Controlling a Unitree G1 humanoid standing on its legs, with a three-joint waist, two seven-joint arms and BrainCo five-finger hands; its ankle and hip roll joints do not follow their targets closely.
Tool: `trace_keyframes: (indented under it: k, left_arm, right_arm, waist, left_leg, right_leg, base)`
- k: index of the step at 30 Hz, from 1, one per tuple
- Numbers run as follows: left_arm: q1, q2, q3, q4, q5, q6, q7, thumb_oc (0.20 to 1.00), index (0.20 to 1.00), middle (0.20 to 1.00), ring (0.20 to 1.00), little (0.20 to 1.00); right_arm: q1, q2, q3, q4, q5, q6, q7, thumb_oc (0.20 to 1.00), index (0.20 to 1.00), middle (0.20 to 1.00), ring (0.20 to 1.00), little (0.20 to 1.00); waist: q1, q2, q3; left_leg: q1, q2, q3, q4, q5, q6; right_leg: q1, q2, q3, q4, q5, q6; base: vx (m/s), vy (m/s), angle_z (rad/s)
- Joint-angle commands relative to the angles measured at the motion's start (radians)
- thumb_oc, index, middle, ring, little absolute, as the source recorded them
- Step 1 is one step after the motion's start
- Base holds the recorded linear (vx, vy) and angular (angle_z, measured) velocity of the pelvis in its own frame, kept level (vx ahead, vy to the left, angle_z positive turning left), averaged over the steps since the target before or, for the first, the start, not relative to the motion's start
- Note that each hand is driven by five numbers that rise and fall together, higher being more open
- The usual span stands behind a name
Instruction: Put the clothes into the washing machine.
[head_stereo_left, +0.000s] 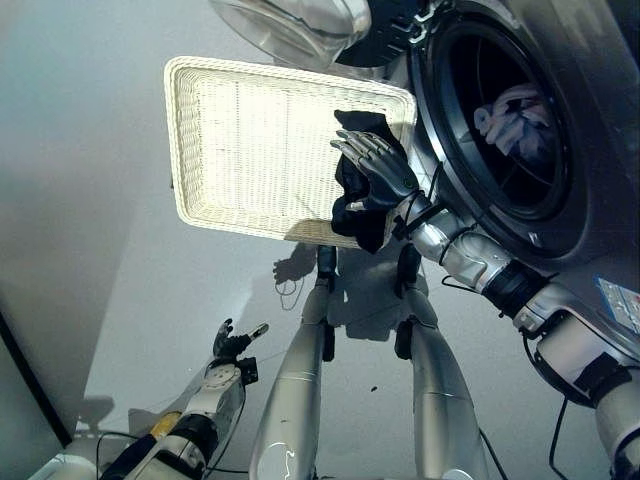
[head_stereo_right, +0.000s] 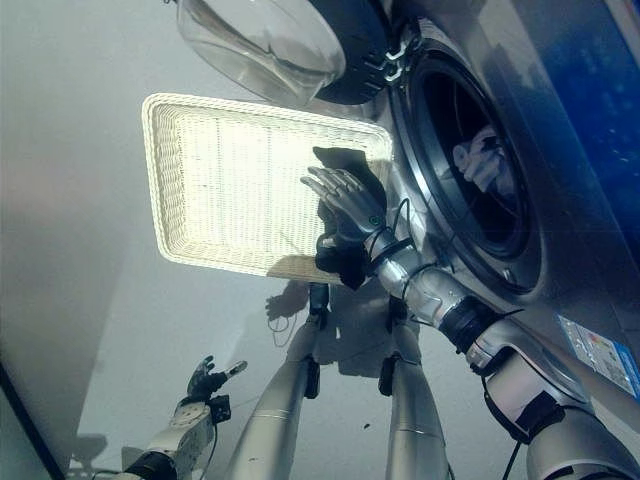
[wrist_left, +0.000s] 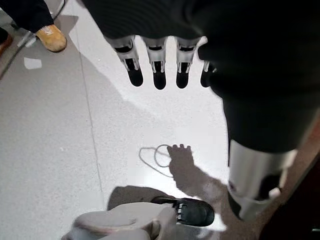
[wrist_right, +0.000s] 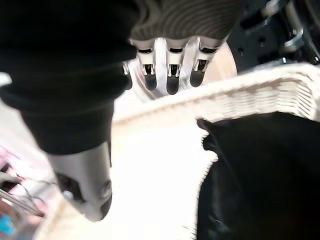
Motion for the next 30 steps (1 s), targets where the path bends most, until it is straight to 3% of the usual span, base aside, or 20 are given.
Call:
trace_keyframes:
  k: [1, 5, 6, 9, 13, 15, 19, 20, 21, 22, 25, 30]
  left_arm:
    - [-0.006, 0.037, -0.042, 0.014, 0.053, 0.017, 0.009, 1.0, 1.0, 1.0, 1.0, 1.0]
    - [-0.014, 0.049, -0.09, -0.016, 0.148, 0.014, 0.015, 1.0, 1.0, 1.0, 1.0, 1.0]
    - [-0.014, 0.053, -0.111, -0.034, 0.171, 0.011, 0.012, 1.0, 1.0, 1.0, 1.0, 1.0]
    - [-0.015, 0.061, -0.143, -0.069, 0.195, 0.023, 0.018, 1.0, 1.0, 1.0, 1.0, 1.0]
    - [-0.005, 0.091, -0.183, -0.127, 0.189, 0.032, -0.009, 1.0, 1.0, 1.0, 1.0, 1.0]
    - [-0.004, 0.099, -0.189, -0.139, 0.192, 0.032, -0.014, 1.0, 1.0, 1.0, 1.0, 1.0]
    - [-0.002, 0.13, -0.224, -0.199, 0.224, 0.032, -0.031, 1.0, 1.0, 1.0, 1.0, 1.0]
    - [-0.001, 0.133, -0.227, -0.21, 0.233, 0.032, -0.04, 1.0, 1.0, 1.0, 1.0, 1.0]
    - [-0.001, 0.144, -0.241, -0.23, 0.252, 0.036, -0.058, 1.0, 1.0, 1.0, 1.0, 1.0]
    - [0.0, 0.149, -0.248, -0.24, 0.255, 0.043, -0.063, 1.0, 1.0, 1.0, 1.0, 1.0]
    - [0.007, 0.158, -0.27, -0.26, 0.259, 0.042, -0.071, 1.0, 1.0, 1.0, 1.0, 1.0]
    - [0.021, 0.156, -0.286, -0.285, 0.257, 0.021, -0.098, 1.0, 1.0, 1.0, 1.0, 1.0]
  right_arm:
    - [-0.037, 0.003, 0.035, 0.016, 0.024, 0.088, -0.01, 1.0, 1.0, 1.0, 1.0, 1.0]
    - [-0.081, 0.011, 0.029, 0.165, 0.018, 0.188, 0.006, 1.0, 1.0, 1.0, 1.0, 1.0]
    - [-0.097, 0.01, 0.027, 0.227, 0.019, 0.24, 0.021, 1.0, 1.0, 1.0, 1.0, 1.0]
    - [-0.123, 0.004, 0.029, 0.33, -0.01, 0.275, 0.081, 1.0, 1.0, 1.0, 1.0, 1.0]
    - [-0.165, -0.015, 0.063, 0.469, -0.086, 0.348, 0.27, 1.0, 1.0, 1.0, 1.0, 1.0]
    - [-0.168, -0.019, 0.069, 0.49, -0.096, 0.351, 0.308, 1.0, 1.0, 1.0, 1.0, 1.0]
    - [-0.172, -0.024, 0.089, 0.542, -0.157, 0.317, 0.539, 1.0, 1.0, 1.0, 1.0, 1.0]
    - [-0.168, -0.025, 0.102, 0.541, -0.181, 0.292, 0.596, 0.89, 0.89, 0.89, 0.89, 0.89]
    - [-0.161, -0.026, 0.116, 0.54, -0.216, 0.232, 0.65, 0.263, 0.263, 0.263, 0.263, 0.263]
    - [-0.159, -0.028, 0.124, 0.539, -0.205, 0.225, 0.658, 0.2, 0.2, 0.2, 0.2, 0.2]
    - [-0.149, -0.025, 0.131, 0.536, -0.159, 0.188, 0.655, 0.2, 0.2, 0.2, 0.2, 0.2]
    - [-0.129, -0.016, 0.1, 0.505, -0.016, 0.158, 0.546, 0.2, 0.2, 0.2, 0.2, 0.2]
  waist:
    - [0.027, 0.011, -0.025]
    - [0.047, 0.019, -0.025]
    - [0.056, 0.021, -0.025]
    - [0.067, 0.026, -0.025]
    - [0.087, 0.03, -0.025]
    - [0.089, 0.03, -0.025]
    - [0.099, 0.03, -0.025]
    - [0.1, 0.03, -0.025]
    - [0.103, 0.028, -0.025]
    - [0.104, 0.028, -0.025]
    - [0.106, 0.027, -0.025]
    - [0.102, 0.016, -0.025]
  left_leg:
    - [-0.028, -0.079, 0.001, 0.029, -0.031, -0.004]
    - [-0.049, -0.083, -0.012, 0.037, -0.03, -0.003]
    - [-0.059, -0.083, -0.017, 0.04, -0.031, -0.002]
    - [-0.074, -0.083, -0.023, 0.04, -0.032, 0.0]
    - [-0.101, -0.084, -0.034, 0.049, -0.033, 0.006]
    - [-0.105, -0.083, -0.036, 0.05, -0.033, 0.007]
    - [-0.114, -0.083, -0.04, 0.051, -0.034, 0.007]
    - [-0.114, -0.084, -0.042, 0.052, -0.035, 0.006]
    - [-0.113, -0.085, -0.044, 0.051, -0.034, 0.007]
    - [-0.113, -0.087, -0.045, 0.051, -0.034, 0.008]
    - [-0.111, -0.089, -0.05, 0.052, -0.035, 0.01]
    - [-0.107, -0.091, -0.052, 0.059, -0.042, 0.012]
  right_leg:
    - [0.009, -0.002, -0.026, 0.032, -0.045, 0.096]
    - [-0.007, -0.006, -0.038, 0.038, -0.04, 0.096]
    - [-0.015, -0.008, -0.044, 0.039, -0.038, 0.097]
    - [-0.029, -0.008, -0.051, 0.042, -0.036, 0.098]
    - [-0.054, -0.006, -0.065, 0.053, -0.034, 0.096]
    - [-0.057, -0.006, -0.068, 0.054, -0.035, 0.096]
    - [-0.067, -0.005, -0.079, 0.054, -0.032, 0.093]
    - [-0.067, -0.006, -0.081, 0.054, -0.032, 0.093]
    - [-0.066, -0.006, -0.084, 0.053, -0.031, 0.093]
    - [-0.067, -0.005, -0.085, 0.053, -0.031, 0.092]
    - [-0.065, -0.006, -0.088, 0.049, -0.026, 0.091]
    - [-0.062, -0.006, -0.085, 0.041, -0.016, 0.093]
  base:
    - [0.03, -0.041, 0.16]
    - [0.05, -0.04, 0.13]
    - [0.05, -0.049, 0.08]
    - [0.04, -0.063, 0.12]
    - [0.04, -0.071, 0.14]
    - [0.04, -0.06, 0.1]
    - [0.04, -0.08, 0.09]
    - [0.03, -0.102, 0.03]
    - [0.03, -0.102, 0.02]
    - [0.03, -0.108, 0.03]
    - [0.02, -0.066, 0.04]
    - [0.01, -0.07, 0.05]
